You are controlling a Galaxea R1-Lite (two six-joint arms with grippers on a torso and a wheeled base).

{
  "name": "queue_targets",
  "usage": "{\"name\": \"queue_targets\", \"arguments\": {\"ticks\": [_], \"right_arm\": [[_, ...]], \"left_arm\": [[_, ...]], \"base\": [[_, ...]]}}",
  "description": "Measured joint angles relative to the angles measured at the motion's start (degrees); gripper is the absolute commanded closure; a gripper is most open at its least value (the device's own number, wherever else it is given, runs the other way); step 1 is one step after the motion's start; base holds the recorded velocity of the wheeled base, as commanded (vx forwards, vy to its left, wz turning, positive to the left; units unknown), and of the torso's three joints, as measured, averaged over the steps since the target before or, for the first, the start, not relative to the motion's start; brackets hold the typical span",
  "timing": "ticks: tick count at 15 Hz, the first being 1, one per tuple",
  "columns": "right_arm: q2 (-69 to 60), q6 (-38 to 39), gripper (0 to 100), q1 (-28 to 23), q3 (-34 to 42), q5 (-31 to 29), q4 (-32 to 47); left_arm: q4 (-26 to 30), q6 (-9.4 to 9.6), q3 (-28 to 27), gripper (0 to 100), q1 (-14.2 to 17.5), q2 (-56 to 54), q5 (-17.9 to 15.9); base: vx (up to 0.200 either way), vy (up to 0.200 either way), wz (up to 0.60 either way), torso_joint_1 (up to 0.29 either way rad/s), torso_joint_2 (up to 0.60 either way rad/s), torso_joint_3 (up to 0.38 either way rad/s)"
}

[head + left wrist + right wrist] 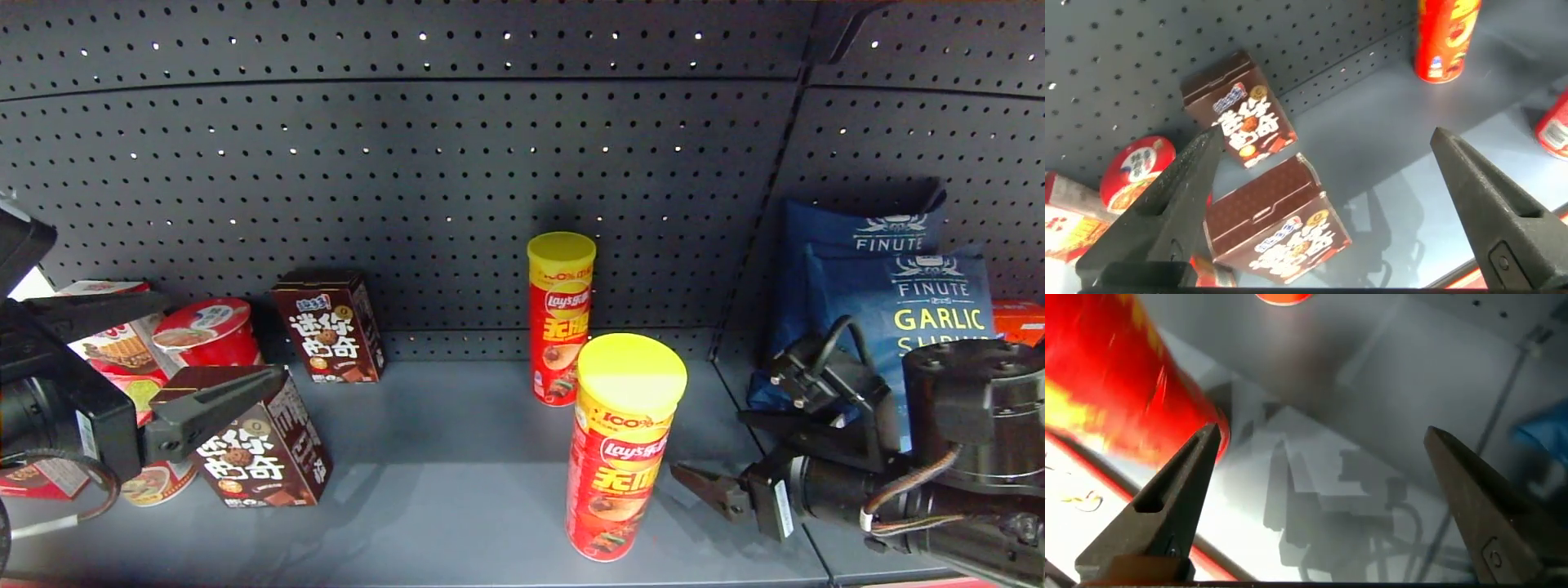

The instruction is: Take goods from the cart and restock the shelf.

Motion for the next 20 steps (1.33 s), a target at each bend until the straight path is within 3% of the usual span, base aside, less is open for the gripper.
{"name": "queue_targets", "arguments": {"ticks": [20], "right_arm": [[11.11,0.05,0,5.73,-5.86,-0.24,-2.55]], "left_arm": [[-0.11,-0.16,2.89,0,2.04,-1.0,-0.59]], "base": [[0.0,0.0,0.0,0.0,0.0,0.0]]}}
